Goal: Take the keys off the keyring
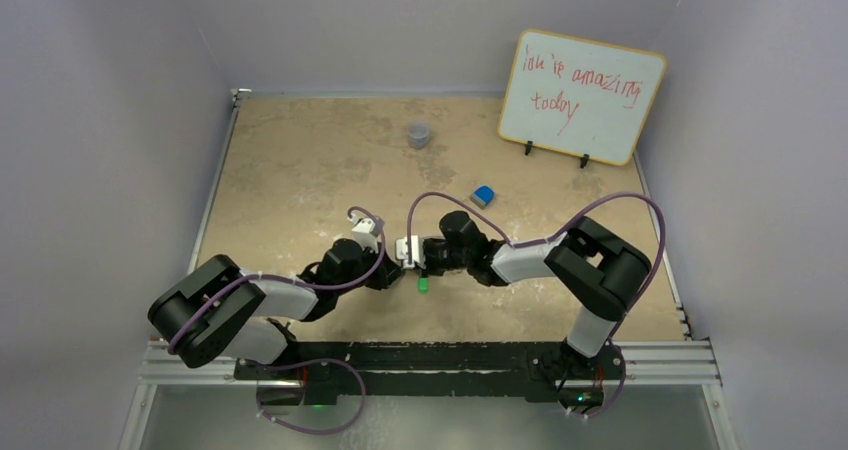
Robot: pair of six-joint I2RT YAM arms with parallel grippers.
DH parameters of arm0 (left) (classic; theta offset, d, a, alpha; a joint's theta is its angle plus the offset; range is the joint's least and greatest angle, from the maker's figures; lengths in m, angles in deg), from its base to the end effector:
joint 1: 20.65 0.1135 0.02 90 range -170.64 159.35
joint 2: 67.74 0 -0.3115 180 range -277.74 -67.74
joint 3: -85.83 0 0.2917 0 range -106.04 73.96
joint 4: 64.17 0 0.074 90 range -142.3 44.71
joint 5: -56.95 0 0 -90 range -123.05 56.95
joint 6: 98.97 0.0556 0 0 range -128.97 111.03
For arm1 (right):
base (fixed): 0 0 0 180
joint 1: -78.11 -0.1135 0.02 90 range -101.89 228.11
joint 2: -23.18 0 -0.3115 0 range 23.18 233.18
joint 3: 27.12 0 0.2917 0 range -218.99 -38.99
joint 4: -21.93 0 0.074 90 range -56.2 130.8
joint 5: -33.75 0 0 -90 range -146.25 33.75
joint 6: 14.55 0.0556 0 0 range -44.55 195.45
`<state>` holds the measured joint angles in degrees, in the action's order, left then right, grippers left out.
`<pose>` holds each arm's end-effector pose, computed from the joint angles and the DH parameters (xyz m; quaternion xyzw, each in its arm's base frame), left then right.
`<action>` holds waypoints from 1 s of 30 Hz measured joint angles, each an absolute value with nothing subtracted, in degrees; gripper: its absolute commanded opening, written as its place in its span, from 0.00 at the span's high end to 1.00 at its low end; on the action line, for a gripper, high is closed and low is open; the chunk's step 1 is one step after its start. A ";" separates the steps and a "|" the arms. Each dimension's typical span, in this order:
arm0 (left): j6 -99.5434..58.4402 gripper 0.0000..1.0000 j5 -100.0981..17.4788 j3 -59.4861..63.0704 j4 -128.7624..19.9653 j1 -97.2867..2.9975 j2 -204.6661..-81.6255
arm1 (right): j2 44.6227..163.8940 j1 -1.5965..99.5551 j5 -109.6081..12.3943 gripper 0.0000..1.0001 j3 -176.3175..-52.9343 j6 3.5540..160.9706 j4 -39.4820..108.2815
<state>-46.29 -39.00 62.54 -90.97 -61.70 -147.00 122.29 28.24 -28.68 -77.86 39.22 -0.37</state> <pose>0.1758 -0.1607 0.1148 0.0543 0.8599 -0.3541 0.3636 0.2213 0.3024 0.1489 -0.6546 0.5160 0.2618 0.4865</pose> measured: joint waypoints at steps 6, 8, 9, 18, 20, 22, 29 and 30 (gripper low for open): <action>-48.04 1.00 -38.57 62.98 -90.64 -61.70 -146.15 | 122.09 28.26 -28.57 1.00 -75.50 41.67 -5.00; -48.92 1.00 -38.52 63.42 -90.77 -61.70 -145.71 | 122.09 28.31 -28.35 1.00 -74.56 42.89 -7.10; -49.18 1.00 -38.52 63.59 -90.77 -61.70 -145.63 | 122.07 28.31 -28.28 1.00 -74.08 43.57 -8.15; -52.70 1.00 -38.57 65.16 -92.54 -61.70 -145.30 | 122.00 28.63 -28.30 1.00 -69.38 49.16 -18.58; -53.40 1.00 -38.59 65.34 -93.16 -61.70 -145.28 | 122.00 28.70 -28.35 1.00 -68.16 50.35 -21.05; -54.07 1.00 -38.59 65.45 -93.77 -61.70 -145.28 | 122.00 28.74 -28.57 1.00 -67.07 51.61 -23.78; -56.85 1.00 -38.48 65.45 -98.03 -61.70 -147.27 | 122.13 29.40 -29.79 1.00 -63.68 56.60 -33.53; -57.51 1.00 -38.48 65.45 -99.34 -61.70 -148.38 | 122.33 29.44 -29.92 1.00 -63.40 57.14 -34.53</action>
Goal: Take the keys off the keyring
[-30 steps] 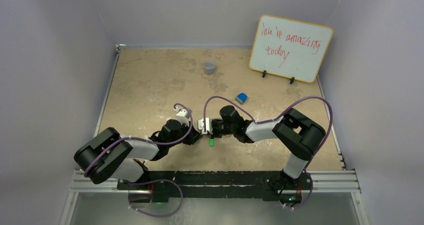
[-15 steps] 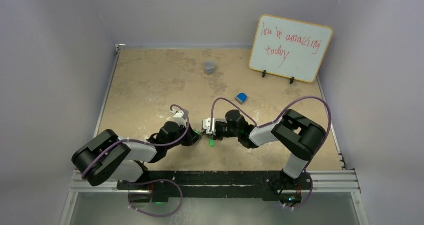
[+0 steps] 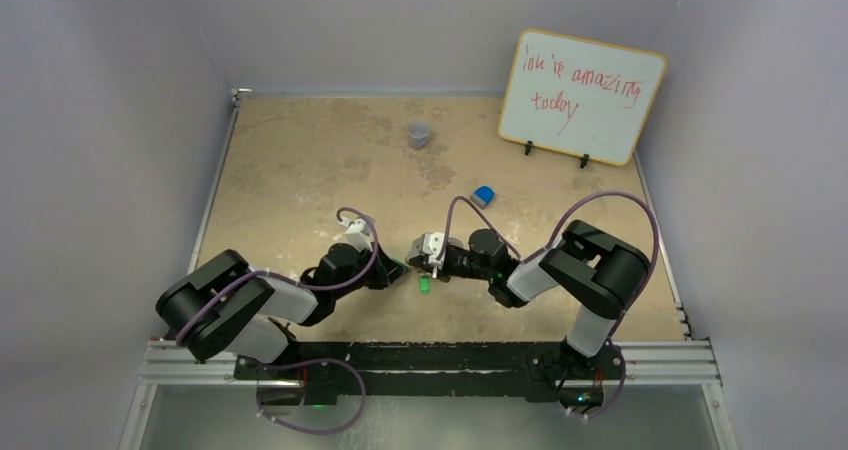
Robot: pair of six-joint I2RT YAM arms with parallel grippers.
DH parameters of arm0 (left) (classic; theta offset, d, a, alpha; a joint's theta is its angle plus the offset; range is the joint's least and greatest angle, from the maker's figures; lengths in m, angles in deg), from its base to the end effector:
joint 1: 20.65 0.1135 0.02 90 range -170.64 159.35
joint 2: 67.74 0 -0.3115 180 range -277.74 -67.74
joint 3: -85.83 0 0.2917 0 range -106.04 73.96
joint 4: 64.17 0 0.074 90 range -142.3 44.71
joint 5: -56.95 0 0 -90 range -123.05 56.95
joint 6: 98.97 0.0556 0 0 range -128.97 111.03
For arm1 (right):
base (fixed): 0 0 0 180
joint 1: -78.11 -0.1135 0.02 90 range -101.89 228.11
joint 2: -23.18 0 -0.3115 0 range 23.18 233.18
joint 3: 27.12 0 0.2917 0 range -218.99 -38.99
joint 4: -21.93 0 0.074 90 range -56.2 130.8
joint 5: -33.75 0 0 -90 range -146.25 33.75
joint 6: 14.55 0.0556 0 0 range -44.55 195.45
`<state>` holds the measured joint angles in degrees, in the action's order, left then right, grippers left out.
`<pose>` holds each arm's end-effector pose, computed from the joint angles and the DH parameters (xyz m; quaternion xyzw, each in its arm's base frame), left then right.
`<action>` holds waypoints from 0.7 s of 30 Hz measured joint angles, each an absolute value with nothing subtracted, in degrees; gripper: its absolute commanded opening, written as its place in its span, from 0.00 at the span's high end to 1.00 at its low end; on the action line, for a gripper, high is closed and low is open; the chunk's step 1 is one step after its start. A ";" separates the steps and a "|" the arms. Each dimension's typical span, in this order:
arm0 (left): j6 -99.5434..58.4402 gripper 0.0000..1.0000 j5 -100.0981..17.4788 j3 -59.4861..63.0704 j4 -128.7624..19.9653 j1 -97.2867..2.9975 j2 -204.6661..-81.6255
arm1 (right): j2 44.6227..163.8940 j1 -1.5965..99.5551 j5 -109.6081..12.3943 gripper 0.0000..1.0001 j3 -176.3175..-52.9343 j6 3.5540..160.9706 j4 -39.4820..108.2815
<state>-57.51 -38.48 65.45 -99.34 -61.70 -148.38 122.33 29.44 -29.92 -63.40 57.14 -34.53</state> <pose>0.1709 -0.1558 0.1127 -0.0297 0.8427 -0.4060 0.3522 0.1965 0.2608 0.1476 -0.5272 0.5217 0.3338 0.5818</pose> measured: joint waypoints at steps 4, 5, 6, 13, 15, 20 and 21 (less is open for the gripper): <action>-59.73 1.00 -38.52 65.45 -104.92 -61.70 -153.76 | 124.63 29.64 -30.27 1.00 -63.05 58.91 -38.77; -60.48 1.00 -38.50 65.45 -106.25 -61.70 -155.11 | 125.57 29.70 -30.31 1.00 -63.02 59.44 -40.21; -60.83 1.00 -38.52 65.45 -107.14 -61.68 -156.07 | 126.53 29.77 -30.34 1.00 -62.96 60.03 -41.59; -62.40 1.00 -38.35 65.45 -112.30 -61.66 -159.94 | 132.08 30.05 -31.36 1.00 -62.85 63.90 -48.59; -62.34 1.00 -37.89 65.43 -112.00 -61.66 -159.75 | 132.19 30.08 -31.63 1.00 -62.78 63.96 -49.35; -61.64 1.00 -36.23 65.25 -107.93 -61.66 -156.91 | 131.27 30.05 -33.05 1.00 -61.65 63.90 -50.55; -61.42 1.00 -35.75 65.23 -106.82 -61.66 -156.12 | 130.99 30.03 -33.33 1.00 -61.52 63.87 -50.60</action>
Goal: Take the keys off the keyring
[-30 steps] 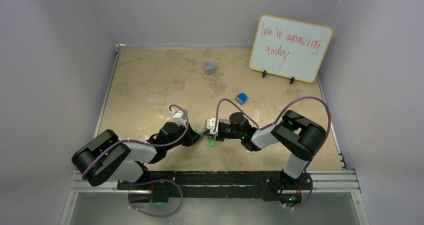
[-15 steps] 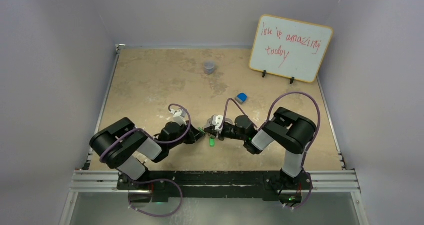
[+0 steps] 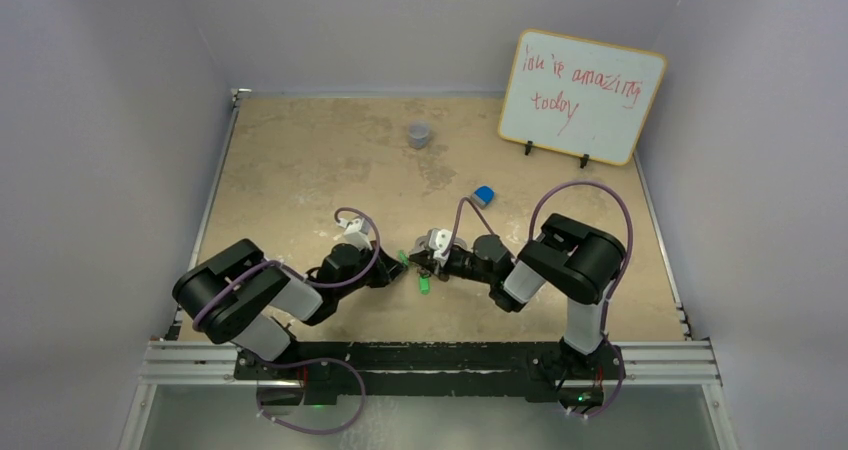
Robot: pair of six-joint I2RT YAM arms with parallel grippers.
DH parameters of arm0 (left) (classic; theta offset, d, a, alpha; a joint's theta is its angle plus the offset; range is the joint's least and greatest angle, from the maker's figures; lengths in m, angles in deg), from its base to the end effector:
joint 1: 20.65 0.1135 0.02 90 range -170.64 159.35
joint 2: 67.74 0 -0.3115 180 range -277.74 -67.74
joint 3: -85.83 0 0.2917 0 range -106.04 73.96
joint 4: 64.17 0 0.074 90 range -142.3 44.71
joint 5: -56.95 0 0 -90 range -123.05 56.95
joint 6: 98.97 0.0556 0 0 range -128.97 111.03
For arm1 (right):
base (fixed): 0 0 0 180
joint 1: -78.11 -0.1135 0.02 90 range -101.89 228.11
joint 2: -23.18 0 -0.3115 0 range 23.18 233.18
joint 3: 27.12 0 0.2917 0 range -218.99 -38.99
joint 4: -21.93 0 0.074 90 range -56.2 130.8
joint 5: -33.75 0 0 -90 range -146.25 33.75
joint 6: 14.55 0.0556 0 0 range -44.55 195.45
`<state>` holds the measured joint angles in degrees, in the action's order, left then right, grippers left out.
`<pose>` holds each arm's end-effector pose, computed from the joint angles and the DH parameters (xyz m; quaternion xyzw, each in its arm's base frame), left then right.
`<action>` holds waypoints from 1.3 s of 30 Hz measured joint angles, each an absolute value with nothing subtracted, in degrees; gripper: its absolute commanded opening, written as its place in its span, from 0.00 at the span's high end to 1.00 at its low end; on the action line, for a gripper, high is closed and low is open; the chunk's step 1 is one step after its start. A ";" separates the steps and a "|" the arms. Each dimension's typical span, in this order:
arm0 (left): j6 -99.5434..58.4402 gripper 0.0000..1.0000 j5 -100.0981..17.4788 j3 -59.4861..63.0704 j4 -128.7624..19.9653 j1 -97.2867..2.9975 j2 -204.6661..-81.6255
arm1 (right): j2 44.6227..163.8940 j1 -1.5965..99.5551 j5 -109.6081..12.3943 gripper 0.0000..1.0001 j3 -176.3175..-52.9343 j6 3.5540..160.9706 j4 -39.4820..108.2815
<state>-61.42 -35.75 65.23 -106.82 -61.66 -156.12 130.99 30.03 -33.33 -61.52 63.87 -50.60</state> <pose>0.1785 -0.1587 0.0998 -0.0715 0.8408 -0.4040 0.3530 0.2002 0.2554 0.1286 -0.4683 0.5364 0.3498 0.6087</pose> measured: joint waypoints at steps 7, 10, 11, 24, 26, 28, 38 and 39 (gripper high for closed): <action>-60.98 0.97 -34.92 65.21 -103.36 -61.66 -153.67 | 130.44 30.08 -34.55 1.00 -61.34 63.87 -52.19; -60.30 0.84 -34.94 65.49 -102.27 -61.66 -152.34 | 130.77 30.08 -34.51 1.00 -61.34 64.03 -52.65; -60.08 0.81 -34.90 65.80 -101.86 -61.66 -151.42 | 131.01 30.10 -34.51 1.00 -61.34 64.11 -52.69; -42.16 0.58 -32.93 68.22 -97.99 -58.49 -132.62 | 132.45 34.62 -30.99 1.00 -59.31 68.05 -53.18; -38.93 0.58 -34.46 68.22 -100.02 -57.83 -133.82 | 132.45 35.74 -29.96 1.00 -59.11 68.97 -53.18; -36.39 0.60 -35.97 68.18 -101.83 -57.77 -135.75 | 132.45 36.37 -29.40 1.00 -59.09 69.51 -53.20; -25.79 0.64 -43.94 64.73 -105.59 -56.39 -142.13 | 129.72 38.05 -25.11 1.00 -59.11 71.11 -53.15; -24.85 0.64 -44.84 64.20 -105.79 -56.00 -142.20 | 129.37 38.23 -24.83 1.00 -59.11 71.31 -53.18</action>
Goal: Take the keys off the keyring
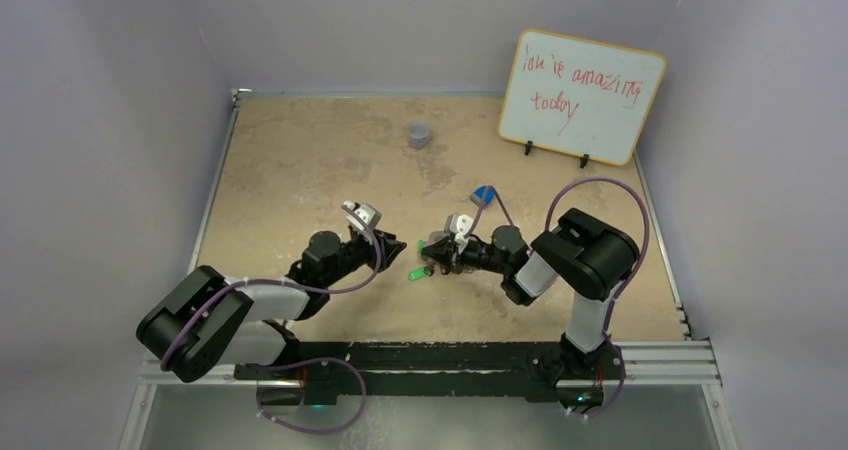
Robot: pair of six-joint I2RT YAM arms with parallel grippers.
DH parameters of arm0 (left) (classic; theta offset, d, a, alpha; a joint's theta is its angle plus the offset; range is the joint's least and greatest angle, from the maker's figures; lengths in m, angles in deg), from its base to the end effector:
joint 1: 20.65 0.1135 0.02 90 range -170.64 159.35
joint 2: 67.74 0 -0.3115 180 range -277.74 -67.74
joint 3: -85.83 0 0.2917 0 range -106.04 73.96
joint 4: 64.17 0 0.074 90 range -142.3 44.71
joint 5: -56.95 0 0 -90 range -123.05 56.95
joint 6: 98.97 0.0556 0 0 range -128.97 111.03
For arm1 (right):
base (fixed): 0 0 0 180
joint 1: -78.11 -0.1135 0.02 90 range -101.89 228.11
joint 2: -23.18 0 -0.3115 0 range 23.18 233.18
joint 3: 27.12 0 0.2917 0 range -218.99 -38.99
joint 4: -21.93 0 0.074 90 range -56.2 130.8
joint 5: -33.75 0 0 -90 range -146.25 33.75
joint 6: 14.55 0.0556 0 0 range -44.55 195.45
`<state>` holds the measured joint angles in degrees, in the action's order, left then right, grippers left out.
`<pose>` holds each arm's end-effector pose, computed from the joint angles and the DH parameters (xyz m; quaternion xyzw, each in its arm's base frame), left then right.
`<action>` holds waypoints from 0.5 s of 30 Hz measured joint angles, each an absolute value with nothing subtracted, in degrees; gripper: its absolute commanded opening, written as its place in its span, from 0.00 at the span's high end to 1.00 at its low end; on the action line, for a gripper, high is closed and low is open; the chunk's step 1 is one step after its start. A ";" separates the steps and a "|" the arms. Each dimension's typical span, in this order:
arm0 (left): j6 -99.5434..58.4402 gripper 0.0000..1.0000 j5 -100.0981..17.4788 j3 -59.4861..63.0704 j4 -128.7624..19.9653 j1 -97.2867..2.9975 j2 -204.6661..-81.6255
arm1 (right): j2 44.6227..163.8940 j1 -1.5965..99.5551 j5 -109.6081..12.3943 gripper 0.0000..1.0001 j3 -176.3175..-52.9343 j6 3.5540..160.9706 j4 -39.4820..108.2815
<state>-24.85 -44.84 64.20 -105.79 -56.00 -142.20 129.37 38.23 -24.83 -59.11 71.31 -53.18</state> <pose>0.1882 -0.1474 0.1562 0.1942 0.7466 -0.3445 0.5349 0.2175 0.2195 0.1339 -0.4320 0.5537 0.3913 0.5947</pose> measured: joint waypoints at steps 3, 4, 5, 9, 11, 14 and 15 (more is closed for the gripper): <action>-22.75 0.65 -47.57 62.43 -106.03 -55.10 -142.94 | 128.34 38.71 -23.58 1.00 -59.11 71.61 -53.15; -22.03 0.64 -48.58 61.80 -106.03 -55.02 -143.29 | 127.91 38.84 -23.32 1.00 -59.11 71.72 -53.13; -21.44 0.65 -49.63 61.27 -106.03 -54.84 -143.59 | 127.49 38.97 -23.01 1.00 -59.11 71.87 -53.13; -18.36 0.69 -53.52 59.57 -104.81 -54.77 -144.14 | 126.03 39.52 -21.55 1.00 -59.13 72.05 -53.13; -16.70 0.69 -54.65 58.85 -103.17 -54.77 -144.12 | 125.48 39.69 -20.63 1.00 -59.22 72.03 -53.11; -14.40 0.60 -55.64 58.43 -100.96 -54.77 -143.88 | 124.74 40.02 -19.28 1.00 -59.37 72.03 -53.11; -13.81 0.58 -55.86 58.43 -100.70 -54.77 -143.88 | 124.58 40.06 -19.04 1.00 -59.42 72.01 -53.13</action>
